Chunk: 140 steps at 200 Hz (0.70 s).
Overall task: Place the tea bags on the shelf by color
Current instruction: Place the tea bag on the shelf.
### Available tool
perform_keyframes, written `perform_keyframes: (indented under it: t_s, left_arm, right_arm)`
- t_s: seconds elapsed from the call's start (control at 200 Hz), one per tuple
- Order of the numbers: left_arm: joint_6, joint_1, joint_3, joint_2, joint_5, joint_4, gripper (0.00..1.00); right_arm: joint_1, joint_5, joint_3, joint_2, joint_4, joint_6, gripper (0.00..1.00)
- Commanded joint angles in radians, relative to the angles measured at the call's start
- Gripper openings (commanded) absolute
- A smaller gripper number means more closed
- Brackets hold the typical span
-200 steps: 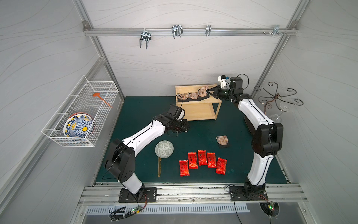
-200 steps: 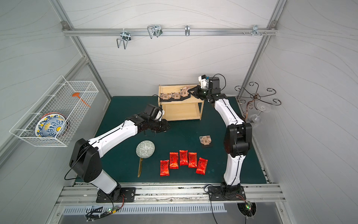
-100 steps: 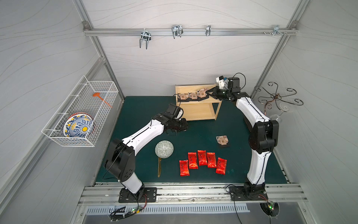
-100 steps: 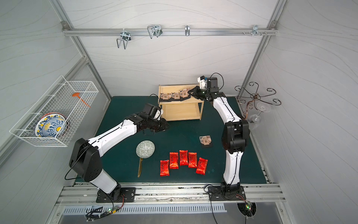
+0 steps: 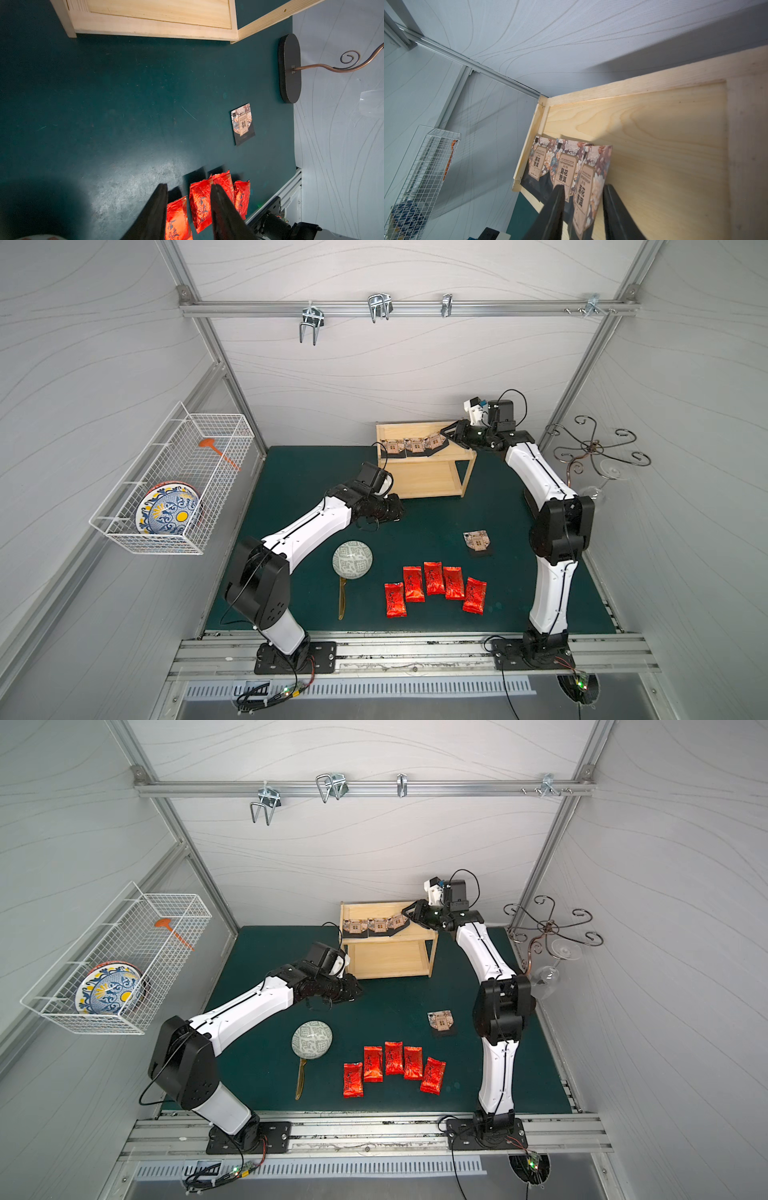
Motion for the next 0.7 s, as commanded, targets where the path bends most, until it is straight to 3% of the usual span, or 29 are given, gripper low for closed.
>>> perform_keyframes:
  t_s: [0.0, 0.375, 0.47, 0.56, 0.695]
  left_arm:
    - [0.012, 0.005, -0.006, -0.025, 0.010, 0.040, 0.40]
    - [0.009, 0.006, -0.018, -0.053, 0.011, 0.046, 0.40]
    - [0.004, 0.006, -0.025, -0.062, 0.011, 0.046, 0.40]
    - [-0.005, 0.005, -0.026, -0.069, 0.010, 0.031, 0.40]
    - [-0.019, -0.008, -0.043, -0.089, 0.011, 0.028, 0.43]
  right_arm:
    - [-0.004, 0.020, 0.032, 0.024, -0.047, -0.025, 0.39]
    - [0.012, 0.085, 0.106, 0.002, -0.129, -0.074, 0.47]
    - [0.044, 0.155, 0.101, -0.042, -0.183, -0.129, 0.47]
    - [0.083, 0.240, -0.032, -0.152, -0.190, -0.164, 0.46]
    - [0.160, 0.374, -0.371, -0.365, -0.150, -0.182, 0.44]
